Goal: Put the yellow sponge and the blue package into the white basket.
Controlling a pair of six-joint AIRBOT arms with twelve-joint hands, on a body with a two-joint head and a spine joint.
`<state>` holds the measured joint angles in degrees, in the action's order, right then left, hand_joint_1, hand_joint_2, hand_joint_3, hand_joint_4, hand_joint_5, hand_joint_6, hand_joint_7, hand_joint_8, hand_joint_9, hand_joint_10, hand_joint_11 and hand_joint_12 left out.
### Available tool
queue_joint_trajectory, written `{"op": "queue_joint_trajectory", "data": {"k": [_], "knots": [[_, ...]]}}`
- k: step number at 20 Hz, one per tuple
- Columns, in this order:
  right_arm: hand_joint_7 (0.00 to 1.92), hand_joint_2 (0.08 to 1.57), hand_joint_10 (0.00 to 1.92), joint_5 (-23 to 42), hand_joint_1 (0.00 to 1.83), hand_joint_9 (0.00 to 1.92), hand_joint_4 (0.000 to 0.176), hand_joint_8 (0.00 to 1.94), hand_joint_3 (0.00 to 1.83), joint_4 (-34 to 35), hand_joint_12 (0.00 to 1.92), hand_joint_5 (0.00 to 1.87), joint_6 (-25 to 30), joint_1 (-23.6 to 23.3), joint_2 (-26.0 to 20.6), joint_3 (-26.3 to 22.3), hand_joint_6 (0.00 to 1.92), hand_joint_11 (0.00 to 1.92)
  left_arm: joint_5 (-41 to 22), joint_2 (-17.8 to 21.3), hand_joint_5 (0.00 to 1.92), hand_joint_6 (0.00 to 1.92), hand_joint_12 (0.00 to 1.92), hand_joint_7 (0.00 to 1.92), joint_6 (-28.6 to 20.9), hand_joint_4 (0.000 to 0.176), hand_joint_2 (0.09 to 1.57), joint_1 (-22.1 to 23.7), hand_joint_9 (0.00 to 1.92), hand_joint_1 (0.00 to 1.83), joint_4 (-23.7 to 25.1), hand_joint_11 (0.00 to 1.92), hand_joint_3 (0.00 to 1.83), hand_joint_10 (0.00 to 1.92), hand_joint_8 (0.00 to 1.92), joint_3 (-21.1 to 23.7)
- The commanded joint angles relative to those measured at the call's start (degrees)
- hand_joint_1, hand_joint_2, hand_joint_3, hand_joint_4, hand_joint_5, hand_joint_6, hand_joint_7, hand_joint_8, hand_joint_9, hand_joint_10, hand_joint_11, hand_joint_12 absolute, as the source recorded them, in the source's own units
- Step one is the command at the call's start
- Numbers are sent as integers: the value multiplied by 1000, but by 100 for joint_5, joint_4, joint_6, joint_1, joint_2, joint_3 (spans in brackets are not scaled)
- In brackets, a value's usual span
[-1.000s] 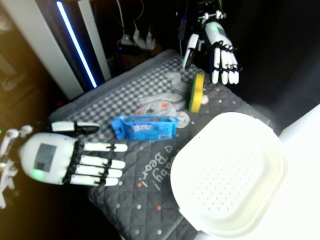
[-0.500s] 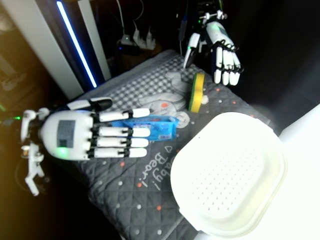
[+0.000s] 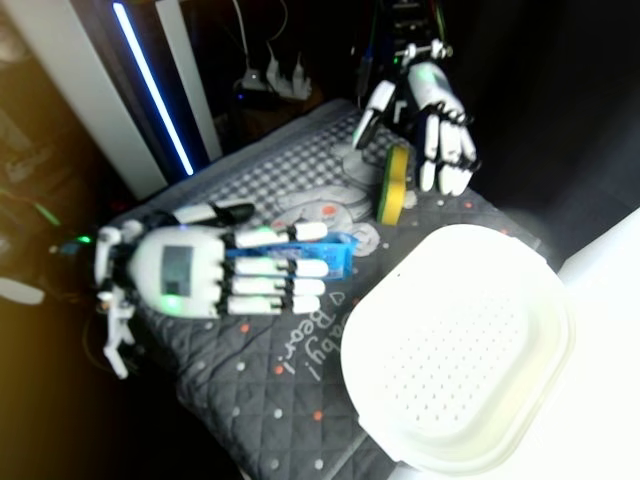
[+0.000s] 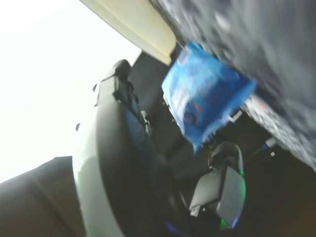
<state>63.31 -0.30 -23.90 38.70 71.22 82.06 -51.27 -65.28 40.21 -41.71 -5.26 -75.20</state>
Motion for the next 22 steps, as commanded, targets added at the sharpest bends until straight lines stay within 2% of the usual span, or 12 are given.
{"op": "queue_joint_trajectory", "data": {"k": [1, 4, 8, 9, 10, 11, 12, 13, 16, 18, 20, 22], "knots": [[14, 876, 2, 537, 602, 10, 176, 1, 0, 85, 451, 0, -18, -68, -24, 39, 0, 0, -542, -15, 366, 0, 857, 293, -76, 20, 949, 52, 273, 624, -60, 0, 0, 5, 0, -59], [69, 850, 5, 390, 584, 33, 176, 5, 0, 58, 329, 3, -24, -85, 62, 118, 1, 0, -349, -149, 286, 0, 876, 231, -114, 55, 973, 62, 264, 590, -60, 0, 3, 2, 0, -200], [374, 937, 27, 208, 1078, 407, 176, 11, 2, -33, 839, 343, -31, -103, 219, 225, 11, 230, -221, -238, 436, 5, 1003, 427, -153, 16, 1039, 62, 453, 701, -70, 81, 5, 25, 9, -290], [502, 995, 66, 163, 1227, 602, 114, 17, 4, -50, 877, 492, -31, -106, 254, 254, 10, 494, -188, -264, 615, 16, 973, 647, -153, 0, 1106, 62, 654, 850, -70, 247, 5, 50, 24, -303], [599, 1039, 98, 156, 1273, 729, 58, 21, 3, -61, 906, 583, -31, -108, 270, 264, 7, 598, -171, -289, 795, 951, 1074, 866, -153, 0, 1173, 62, 841, 1016, -68, 356, 2, 66, 21, -315], [731, 1113, 983, 154, 1433, 908, 0, 941, 3, -80, 1003, 768, -31, -116, 274, 268, 13, 714, -200, -311, 965, 727, 1658, 834, -153, 0, 1156, 78, 750, 1199, -67, 399, 17, 1007, 1170, -320], [855, 1144, 1206, 154, 1377, 943, 0, 1107, 0, -89, 1064, 787, -31, -125, 274, 271, 822, 756, -207, -315, 969, 736, 1749, 875, -152, 0, 1155, 99, 789, 1240, -60, 545, 4, 1234, 1337, -320], [890, 1153, 1264, 154, 1360, 923, 0, 1121, 1, -114, 1080, 790, -31, -153, 273, 288, 1028, 745, -243, -311, 964, 783, 1672, 903, -152, 0, 1149, 144, 814, 1245, -15, 586, 0, 1156, 1319, -320], [913, 1137, 1212, 154, 1370, 971, 0, 1019, 0, -205, 1028, 835, -30, -322, 251, 317, 1044, 1014, -358, -227, 974, 821, 1463, 919, -151, 0, 1143, 405, 801, 1330, 159, 471, 0, 1330, 1131, -312], [980, 1107, 1134, 156, 1378, 1053, 0, 967, 0, -297, 1060, 904, -30, -498, 211, 318, 867, 1077, -424, -154, 986, 844, 1571, 909, -150, 0, 1138, 676, 780, 1218, 340, 448, 0, 979, 1223, -313], [965, 1109, 1151, 167, 1380, 1030, 0, 921, 0, -385, 1059, 900, -30, -688, 176, 318, 926, 1061, -381, -94, 1022, 743, 1672, 932, -123, 0, 1126, 1037, 829, 1231, 543, 514, 1, 1064, 1234, -368], [967, 1113, 1181, 272, 1378, 1020, 0, 866, 0, -385, 1058, 886, -30, -847, 134, 360, 973, 1018, -279, -65, 961, 988, 1411, 900, -91, 21, 1146, 1362, 881, 1199, 703, 575, 0, 647, 1139, -456]]}}
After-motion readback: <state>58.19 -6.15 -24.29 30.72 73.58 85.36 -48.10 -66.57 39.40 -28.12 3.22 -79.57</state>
